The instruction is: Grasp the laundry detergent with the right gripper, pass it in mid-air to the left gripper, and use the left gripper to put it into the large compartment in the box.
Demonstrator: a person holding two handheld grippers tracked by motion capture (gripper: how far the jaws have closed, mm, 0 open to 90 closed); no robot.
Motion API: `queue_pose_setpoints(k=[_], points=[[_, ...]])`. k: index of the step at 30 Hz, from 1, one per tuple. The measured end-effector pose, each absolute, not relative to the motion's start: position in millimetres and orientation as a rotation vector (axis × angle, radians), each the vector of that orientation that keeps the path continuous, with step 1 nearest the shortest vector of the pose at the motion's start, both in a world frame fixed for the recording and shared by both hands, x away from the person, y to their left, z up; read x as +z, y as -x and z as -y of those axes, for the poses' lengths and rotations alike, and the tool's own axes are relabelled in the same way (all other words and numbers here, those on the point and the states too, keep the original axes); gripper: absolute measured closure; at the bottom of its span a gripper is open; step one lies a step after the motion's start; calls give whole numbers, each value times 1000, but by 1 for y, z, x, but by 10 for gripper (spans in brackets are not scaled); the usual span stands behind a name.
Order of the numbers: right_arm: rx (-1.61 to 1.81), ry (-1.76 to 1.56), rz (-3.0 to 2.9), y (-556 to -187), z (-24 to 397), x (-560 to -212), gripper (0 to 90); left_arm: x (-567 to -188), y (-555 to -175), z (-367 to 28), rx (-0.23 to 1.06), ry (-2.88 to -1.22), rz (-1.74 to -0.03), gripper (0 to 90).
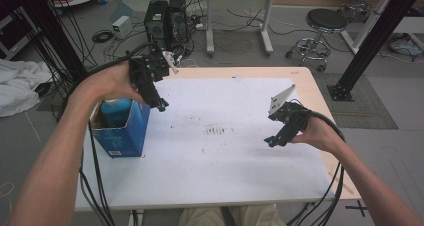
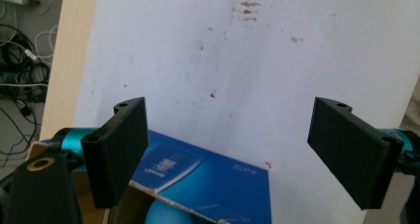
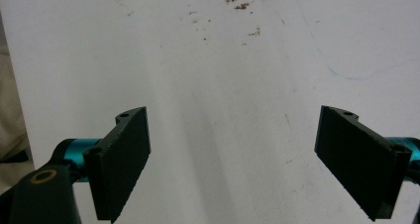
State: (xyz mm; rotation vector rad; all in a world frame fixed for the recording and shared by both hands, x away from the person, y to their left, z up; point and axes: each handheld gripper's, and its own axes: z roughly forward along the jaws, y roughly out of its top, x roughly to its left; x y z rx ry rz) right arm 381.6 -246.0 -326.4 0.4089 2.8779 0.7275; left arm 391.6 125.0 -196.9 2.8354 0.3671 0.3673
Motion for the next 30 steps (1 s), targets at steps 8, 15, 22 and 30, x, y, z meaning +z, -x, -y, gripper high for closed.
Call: queue_pose_setpoints(k=[8,15,22,30], points=[[732,-415,-2873,-383,246,-325,132,-210,-392,-108,341,-2850,-321,161],[736,-413,-2870,-386,247,-323,132,-225,-389,-90,314,-2869,-283,161],[734,-411,-2868,-387,246,-324,132,-239,-387,-80,297,-2880,-270,161],[736,-418,-2863,-387,246,-324,132,-263,-385,-69,256,-2876,-264,161]])
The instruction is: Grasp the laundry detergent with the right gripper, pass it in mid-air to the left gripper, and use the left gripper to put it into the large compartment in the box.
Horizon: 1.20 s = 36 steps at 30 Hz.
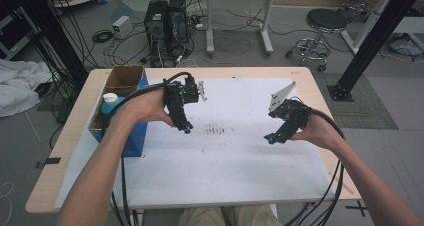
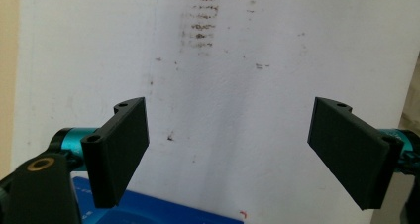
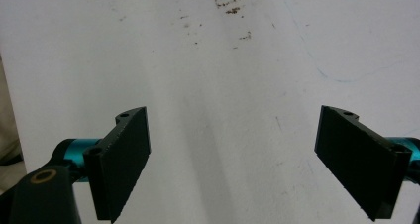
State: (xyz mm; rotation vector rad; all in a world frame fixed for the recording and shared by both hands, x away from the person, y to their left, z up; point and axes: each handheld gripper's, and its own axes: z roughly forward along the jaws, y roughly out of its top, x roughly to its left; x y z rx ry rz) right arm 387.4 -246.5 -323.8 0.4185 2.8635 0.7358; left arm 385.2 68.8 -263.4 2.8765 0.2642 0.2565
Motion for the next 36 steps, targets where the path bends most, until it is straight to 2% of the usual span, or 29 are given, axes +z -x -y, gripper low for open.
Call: queue_pose_setpoints(k=[9,36], points=[[732,-431,-2860,-387,246,-323,132,-284,-383,-61,238,-2904,-261,161],[718,-423,-2853,-384,247,-322,132,-302,-383,-50,200,-2906,-249,161]])
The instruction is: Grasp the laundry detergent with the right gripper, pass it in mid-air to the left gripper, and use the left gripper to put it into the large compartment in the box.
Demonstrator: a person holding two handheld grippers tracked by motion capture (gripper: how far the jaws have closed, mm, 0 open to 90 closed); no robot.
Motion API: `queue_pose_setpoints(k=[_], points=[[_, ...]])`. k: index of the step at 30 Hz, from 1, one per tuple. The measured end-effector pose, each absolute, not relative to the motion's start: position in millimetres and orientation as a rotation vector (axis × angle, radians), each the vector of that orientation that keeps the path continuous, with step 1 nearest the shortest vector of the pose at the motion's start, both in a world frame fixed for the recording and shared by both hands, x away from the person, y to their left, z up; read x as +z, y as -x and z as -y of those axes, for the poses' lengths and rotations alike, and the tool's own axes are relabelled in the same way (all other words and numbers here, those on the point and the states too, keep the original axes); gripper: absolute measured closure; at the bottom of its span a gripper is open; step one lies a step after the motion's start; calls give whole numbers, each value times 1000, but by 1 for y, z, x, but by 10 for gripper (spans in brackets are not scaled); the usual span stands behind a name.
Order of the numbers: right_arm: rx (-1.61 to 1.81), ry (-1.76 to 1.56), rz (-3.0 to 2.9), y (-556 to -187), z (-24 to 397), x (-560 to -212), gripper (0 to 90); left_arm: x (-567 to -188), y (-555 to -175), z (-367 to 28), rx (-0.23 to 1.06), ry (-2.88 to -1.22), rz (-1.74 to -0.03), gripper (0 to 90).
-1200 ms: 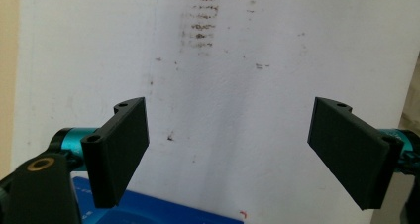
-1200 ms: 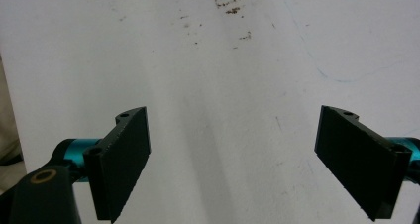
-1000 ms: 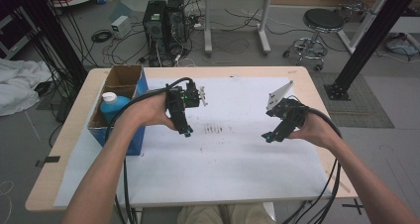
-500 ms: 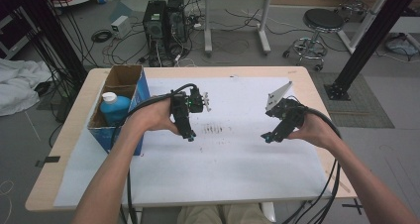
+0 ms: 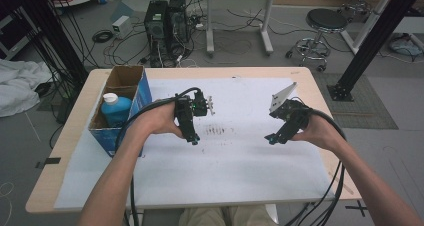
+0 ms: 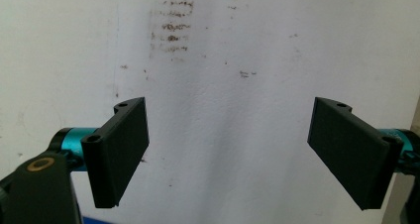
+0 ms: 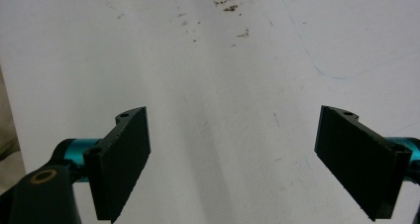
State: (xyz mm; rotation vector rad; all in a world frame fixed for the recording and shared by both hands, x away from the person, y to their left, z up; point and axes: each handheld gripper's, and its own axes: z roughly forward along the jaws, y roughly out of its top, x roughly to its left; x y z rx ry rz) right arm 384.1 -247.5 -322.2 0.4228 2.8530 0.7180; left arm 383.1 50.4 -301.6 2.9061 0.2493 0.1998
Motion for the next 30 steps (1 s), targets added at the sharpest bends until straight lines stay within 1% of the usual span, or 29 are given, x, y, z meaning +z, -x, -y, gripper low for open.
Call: queue_pose_setpoints(k=[30], points=[[715,-423,-2850,-383,246,-322,132,-303,-380,-49,200,-2906,-243,161]])
